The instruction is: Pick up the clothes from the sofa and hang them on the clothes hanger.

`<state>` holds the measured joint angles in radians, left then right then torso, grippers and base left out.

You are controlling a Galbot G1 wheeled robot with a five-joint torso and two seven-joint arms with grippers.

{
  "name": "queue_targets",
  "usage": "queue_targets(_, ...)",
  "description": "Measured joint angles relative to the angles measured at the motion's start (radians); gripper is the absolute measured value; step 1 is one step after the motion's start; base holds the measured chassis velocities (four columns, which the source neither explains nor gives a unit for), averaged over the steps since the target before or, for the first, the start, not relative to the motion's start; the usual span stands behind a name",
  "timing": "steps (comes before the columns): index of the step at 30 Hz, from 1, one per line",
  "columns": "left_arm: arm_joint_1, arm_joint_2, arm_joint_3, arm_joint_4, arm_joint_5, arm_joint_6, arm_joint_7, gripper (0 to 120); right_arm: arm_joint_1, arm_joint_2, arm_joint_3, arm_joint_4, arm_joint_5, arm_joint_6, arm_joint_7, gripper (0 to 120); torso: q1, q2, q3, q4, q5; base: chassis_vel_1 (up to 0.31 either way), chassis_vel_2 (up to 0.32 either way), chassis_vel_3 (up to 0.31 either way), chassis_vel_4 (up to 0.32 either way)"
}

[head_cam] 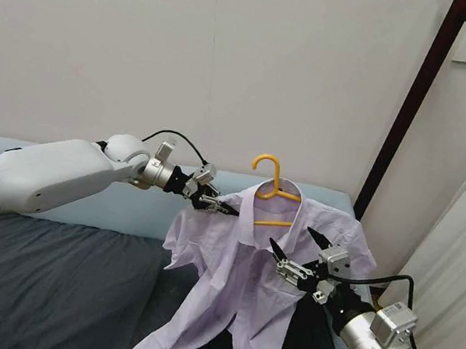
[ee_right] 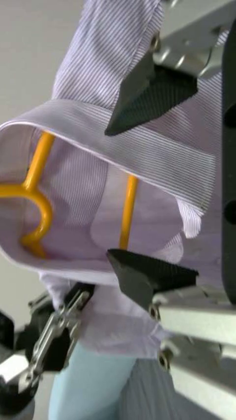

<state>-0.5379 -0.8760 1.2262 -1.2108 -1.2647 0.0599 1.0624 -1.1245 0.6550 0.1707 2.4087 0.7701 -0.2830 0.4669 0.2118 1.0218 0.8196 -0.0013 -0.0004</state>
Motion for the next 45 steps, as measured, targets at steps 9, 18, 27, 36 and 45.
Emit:
queue_targets(9, 0.005, -0.001, 0.001, 0.0, 0.002, 0.0, 0.003, 1, 0.001, 0.013, -0.005, -0.028, -0.005, -0.027, 0.047, 34, 0.0, 0.0, 0.0, 0.0002, -0.0002, 0.0, 0.0, 0.0, 0.0)
queue_targets(18, 0.006, -0.001, 0.003, -0.008, 0.003, 0.001, 0.005, 1, -0.007, 0.008, -0.004, -0.025, -0.036, -0.026, 0.046, 0, 0.0, 0.0, 0.0, 0.0002, -0.0002, 0.0, 0.0, 0.0, 0.0)
queue_targets(27, 0.011, 0.003, 0.012, -0.02, 0.007, 0.004, -0.002, 1, -0.032, -0.016, -0.004, -0.059, -0.315, 0.022, -0.044, 0, 0.0, 0.0, 0.0, 0.0, -0.0001, 0.0, 0.0, 0.0, 0.0)
queue_targets(36, 0.015, 0.0, 0.017, -0.032, 0.001, 0.006, -0.014, 1, -0.056, -0.032, -0.024, -0.102, -0.57, 0.058, -0.165, 0, 0.0, 0.0, 0.0, 0.0, -0.0001, 0.0, 0.0, 0.0, 0.0)
queue_targets(45, 0.015, 0.008, 0.013, -0.036, -0.009, 0.007, -0.014, 1, -0.065, -0.034, -0.038, -0.14, -0.648, 0.075, -0.202, 0, 0.0, 0.0, 0.0, 0.0002, -0.0002, 0.0, 0.0, 0.0, 0.0)
